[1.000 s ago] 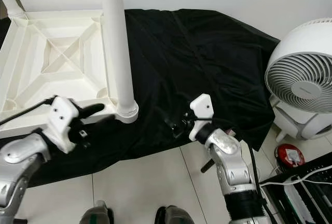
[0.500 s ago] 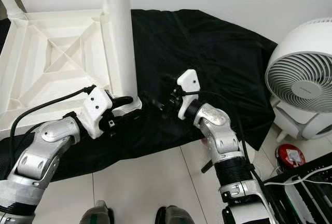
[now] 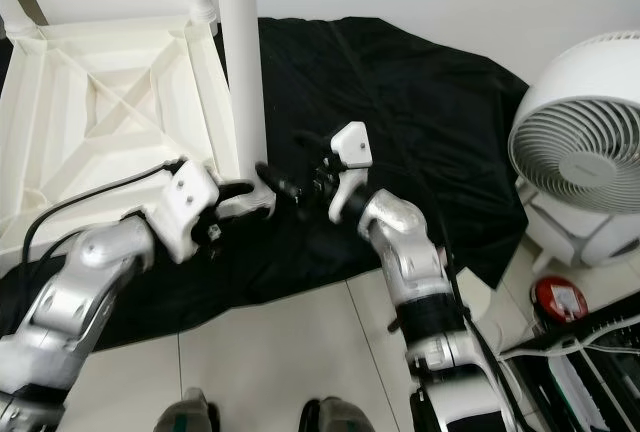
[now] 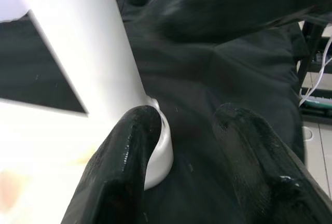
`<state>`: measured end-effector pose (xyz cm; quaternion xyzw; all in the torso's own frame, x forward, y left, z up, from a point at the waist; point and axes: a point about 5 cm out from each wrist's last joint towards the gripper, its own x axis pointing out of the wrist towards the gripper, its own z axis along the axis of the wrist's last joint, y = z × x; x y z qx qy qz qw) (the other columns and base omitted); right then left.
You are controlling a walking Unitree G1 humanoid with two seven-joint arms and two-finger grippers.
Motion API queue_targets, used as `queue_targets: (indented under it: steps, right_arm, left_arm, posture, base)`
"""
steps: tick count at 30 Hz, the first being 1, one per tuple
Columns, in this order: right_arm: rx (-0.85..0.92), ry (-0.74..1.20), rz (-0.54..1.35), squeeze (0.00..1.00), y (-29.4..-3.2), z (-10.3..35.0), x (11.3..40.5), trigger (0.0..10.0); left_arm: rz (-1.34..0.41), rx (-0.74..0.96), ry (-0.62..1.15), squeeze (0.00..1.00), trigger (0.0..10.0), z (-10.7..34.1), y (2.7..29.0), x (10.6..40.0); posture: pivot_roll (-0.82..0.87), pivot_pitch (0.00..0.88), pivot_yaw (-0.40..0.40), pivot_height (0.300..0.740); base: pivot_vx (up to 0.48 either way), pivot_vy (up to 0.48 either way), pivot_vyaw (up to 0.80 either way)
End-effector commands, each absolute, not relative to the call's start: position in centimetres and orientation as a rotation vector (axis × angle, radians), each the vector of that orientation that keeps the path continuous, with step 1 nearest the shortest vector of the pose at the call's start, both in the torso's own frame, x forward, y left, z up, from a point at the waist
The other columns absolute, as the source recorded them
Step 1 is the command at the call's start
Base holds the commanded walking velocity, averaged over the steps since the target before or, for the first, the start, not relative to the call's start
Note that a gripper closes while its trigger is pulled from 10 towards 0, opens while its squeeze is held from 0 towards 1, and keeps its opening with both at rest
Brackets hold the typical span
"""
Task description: Building children table
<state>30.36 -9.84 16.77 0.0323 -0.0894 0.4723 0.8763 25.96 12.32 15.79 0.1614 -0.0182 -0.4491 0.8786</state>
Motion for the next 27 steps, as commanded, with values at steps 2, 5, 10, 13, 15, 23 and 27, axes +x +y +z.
queue_targets:
  steps: [2, 5, 10, 13, 15, 23, 27]
  right_arm:
    - [0.119, -0.169, 1.067, 0.00, -9.9, 16.6, 29.0, 10.0]
    - [0.130, -0.189, 1.010, 0.00, -10.0, 16.5, 29.2, 10.0]
    - [0.158, -0.218, 0.919, 0.00, -9.0, 16.4, 30.2, 10.0]
    - [0.180, -0.236, 0.896, 0.00, -8.4, 16.6, 30.6, 10.0]
    - [0.212, -0.254, 0.870, 0.00, -7.4, 17.0, 31.2, 10.0]
    - [0.423, -0.248, 1.046, 0.00, -2.5, 18.7, 31.6, 10.0]
    - [0.411, -0.249, 1.063, 0.00, -2.1, 18.7, 31.4, 10.0]
  left_arm:
    - [-1.052, 0.311, -0.003, 0.00, 10.0, 15.5, 12.1, 24.1]
    - [-1.107, 0.319, 0.064, 0.00, 10.0, 14.8, 12.7, 23.1]
    - [-1.145, 0.365, 0.156, 0.00, 10.0, 13.7, 13.6, 22.4]
    - [-1.148, 0.376, 0.182, 0.00, 10.0, 13.4, 13.8, 22.2]
    - [-1.145, 0.389, 0.212, 0.00, 10.0, 13.0, 14.1, 22.0]
    - [-1.089, 0.410, 0.255, 0.00, 10.0, 12.0, 14.1, 21.4]
    - [-1.037, 0.415, 0.232, 0.00, 10.0, 12.1, 14.2, 21.8]
  posture:
    - [0.08, 0.074, -0.050, 0.740]
    - [0.08, 0.078, -0.050, 0.740]
    - [0.08, 0.076, -0.045, 0.740]
    - [0.08, 0.074, -0.042, 0.740]
    - [0.09, 0.073, -0.043, 0.740]
    - [0.12, 0.066, -0.053, 0.740]
    - [0.13, 0.062, -0.061, 0.740]
  base:
    - [0.000, 0.000, 0.00]
    - [0.000, 0.000, 0.00]
    - [0.000, 0.000, 0.00]
    - [0.000, 0.000, 0.00]
    - [0.000, 0.000, 0.00]
    - [0.000, 0.000, 0.00]
    - [0.000, 0.000, 0.00]
